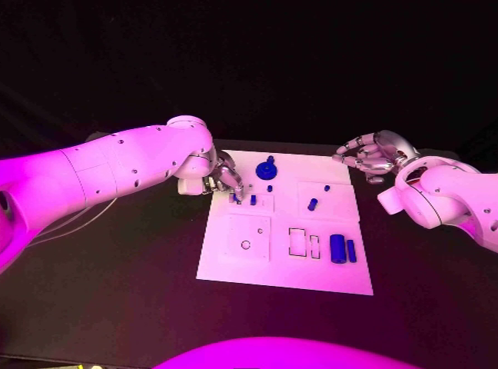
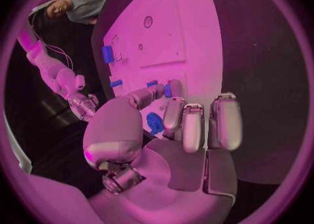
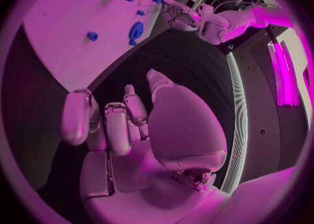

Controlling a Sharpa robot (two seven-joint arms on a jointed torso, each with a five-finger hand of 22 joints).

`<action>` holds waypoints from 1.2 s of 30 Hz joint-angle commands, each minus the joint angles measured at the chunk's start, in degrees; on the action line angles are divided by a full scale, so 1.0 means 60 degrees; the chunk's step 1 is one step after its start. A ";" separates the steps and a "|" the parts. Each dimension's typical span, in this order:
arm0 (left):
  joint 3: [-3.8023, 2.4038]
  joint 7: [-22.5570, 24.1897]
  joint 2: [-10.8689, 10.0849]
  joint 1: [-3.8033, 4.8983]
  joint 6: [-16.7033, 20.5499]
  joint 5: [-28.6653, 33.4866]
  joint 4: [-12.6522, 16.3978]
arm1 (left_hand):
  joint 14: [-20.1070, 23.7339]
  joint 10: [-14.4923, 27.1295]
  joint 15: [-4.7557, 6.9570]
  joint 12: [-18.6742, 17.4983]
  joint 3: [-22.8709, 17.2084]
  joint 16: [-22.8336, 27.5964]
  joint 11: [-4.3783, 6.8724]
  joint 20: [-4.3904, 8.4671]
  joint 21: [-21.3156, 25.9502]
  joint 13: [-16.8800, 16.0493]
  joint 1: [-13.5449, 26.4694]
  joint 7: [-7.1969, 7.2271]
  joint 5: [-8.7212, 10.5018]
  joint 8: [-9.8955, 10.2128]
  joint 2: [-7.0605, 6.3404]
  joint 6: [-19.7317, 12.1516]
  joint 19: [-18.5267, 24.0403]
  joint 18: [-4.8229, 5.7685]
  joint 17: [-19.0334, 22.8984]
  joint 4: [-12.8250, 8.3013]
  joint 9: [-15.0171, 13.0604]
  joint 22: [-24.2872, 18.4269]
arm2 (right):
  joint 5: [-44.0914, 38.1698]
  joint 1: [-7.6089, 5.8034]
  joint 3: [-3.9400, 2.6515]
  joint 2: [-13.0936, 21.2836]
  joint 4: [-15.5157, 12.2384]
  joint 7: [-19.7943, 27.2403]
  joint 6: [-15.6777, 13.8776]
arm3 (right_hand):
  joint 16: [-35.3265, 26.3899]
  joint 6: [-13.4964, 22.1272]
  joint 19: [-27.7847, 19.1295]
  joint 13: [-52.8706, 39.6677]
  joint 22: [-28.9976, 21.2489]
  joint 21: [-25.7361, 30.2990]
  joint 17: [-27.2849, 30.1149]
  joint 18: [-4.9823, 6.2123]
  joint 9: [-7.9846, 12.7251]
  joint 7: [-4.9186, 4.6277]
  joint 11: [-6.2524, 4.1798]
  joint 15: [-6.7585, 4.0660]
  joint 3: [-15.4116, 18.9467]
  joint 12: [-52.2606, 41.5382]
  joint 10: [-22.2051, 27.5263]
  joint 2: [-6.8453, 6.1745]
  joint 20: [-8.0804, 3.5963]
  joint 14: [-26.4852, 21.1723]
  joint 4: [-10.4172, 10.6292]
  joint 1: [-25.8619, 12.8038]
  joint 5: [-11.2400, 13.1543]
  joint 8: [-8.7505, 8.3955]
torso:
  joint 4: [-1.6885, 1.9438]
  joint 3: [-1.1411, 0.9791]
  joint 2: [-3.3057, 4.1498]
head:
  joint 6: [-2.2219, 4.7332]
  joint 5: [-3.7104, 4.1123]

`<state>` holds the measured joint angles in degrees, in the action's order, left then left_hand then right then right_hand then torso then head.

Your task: Assemble the parts on the task board

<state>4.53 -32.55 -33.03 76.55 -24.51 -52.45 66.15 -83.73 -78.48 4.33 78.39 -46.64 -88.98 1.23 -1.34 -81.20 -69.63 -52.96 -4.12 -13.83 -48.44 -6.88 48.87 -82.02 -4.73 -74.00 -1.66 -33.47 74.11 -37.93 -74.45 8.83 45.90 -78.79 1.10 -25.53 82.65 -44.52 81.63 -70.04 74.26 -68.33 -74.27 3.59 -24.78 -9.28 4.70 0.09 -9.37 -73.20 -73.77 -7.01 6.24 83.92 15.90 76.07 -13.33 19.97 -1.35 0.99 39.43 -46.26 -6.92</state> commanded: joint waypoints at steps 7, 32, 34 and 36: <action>0.0009 0.0004 0.0111 0.0039 -0.0096 -0.0005 -0.0033 | -0.1045 -0.0662 0.0137 0.0197 -0.0970 -0.0170 0.0208 0.0007 -0.0176 -0.0237 -0.0098 0.0450 -0.1286 -0.0095 0.0385 0.0676 -0.0297 0.0326 -0.2666 -0.0356 -0.0260 0.1037 | -0.0006 0.0005 -0.0001 -0.0017 -0.0006 0.0022 0.0021 | -0.0057 0.0083 -0.0072 0.0014 0.0829 0.0165 -0.0696 0.0178 0.0042 0.0021 -0.0067 -0.0034 -0.0422 0.0072 0.0089 -0.0004 -0.0075 0.0525 0.0061 -0.0415 -0.0208 0.0206 | 0.0003 0.0000 0.0002 | -0.0047 -0.0005; 0.0047 -0.0030 0.0124 0.0040 -0.0510 -0.0171 -0.0134 | -0.1045 -0.0693 0.0141 0.0224 -0.0951 -0.0170 0.0217 0.0011 -0.0188 -0.0302 -0.0115 0.0461 -0.1398 -0.0083 0.0386 0.0709 -0.0305 0.0330 -0.2666 -0.0388 -0.0261 0.1053 | -0.0006 0.0005 -0.0001 -0.0024 0.0004 0.0019 0.0028 | -0.0057 0.0083 -0.0072 0.0014 0.0829 0.0165 -0.0696 0.0178 0.0042 0.0021 -0.0067 -0.0034 -0.0422 0.0072 0.0089 -0.0004 -0.0075 0.0525 0.0061 -0.0415 -0.0208 0.0206 | 0.0009 0.0007 -0.0007 | -0.0086 0.0016; 0.0047 -0.0026 0.0124 0.0040 -0.0525 -0.0171 -0.0135 | -0.1045 -0.0693 0.0141 0.0224 -0.0951 -0.0170 0.0217 0.0011 -0.0188 -0.0302 -0.0115 0.0461 -0.1398 -0.0083 0.0386 0.0709 -0.0305 0.0330 -0.2666 -0.0388 -0.0261 0.1053 | -0.0006 0.0005 -0.0001 -0.0026 0.0005 0.0019 0.0030 | -0.0057 0.0083 -0.0072 0.0014 0.0829 0.0165 -0.0696 0.0178 0.0042 0.0021 -0.0067 -0.0034 -0.0422 0.0072 0.0089 -0.0004 -0.0075 0.0525 0.0061 -0.0415 -0.0208 0.0206 | 0.0013 0.0008 -0.0005 | -0.0087 0.0018; 0.0047 -0.0018 0.0128 0.0039 -0.0544 -0.0166 -0.0134 | -0.1045 -0.0693 0.0141 0.0224 -0.0951 -0.0170 0.0217 0.0011 -0.0188 -0.0302 -0.0115 0.0461 -0.1398 -0.0083 0.0386 0.0709 -0.0305 0.0330 -0.2666 -0.0388 -0.0261 0.1053 | -0.0006 0.0005 -0.0001 -0.0029 0.0007 0.0020 0.0032 | -0.0053 0.0084 -0.0069 0.0012 0.0833 0.0168 -0.0706 0.0178 0.0051 0.0021 -0.0068 -0.0035 -0.0437 0.0069 0.0085 -0.0012 -0.0076 0.0528 0.0062 -0.0412 -0.0213 0.0216 | 0.0017 0.0006 -0.0002 | -0.0092 0.0019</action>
<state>4.79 -32.69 -32.27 76.74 -27.45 -53.42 65.34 -83.72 -78.79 4.35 78.78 -46.63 -88.98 1.32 -1.34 -81.61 -70.46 -52.30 -4.09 -14.67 -47.72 -6.21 48.91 -82.03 -4.72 -74.00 -1.68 -33.47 74.11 -37.93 -74.45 8.83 45.78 -78.75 1.09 -25.50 82.65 -44.52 81.63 -70.03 74.26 -68.33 -74.27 3.59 -24.78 -9.28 4.70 0.09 -9.37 -73.20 -73.77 -7.01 6.24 83.92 15.90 76.07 -13.33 19.97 -1.27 1.03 39.39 -46.79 -6.81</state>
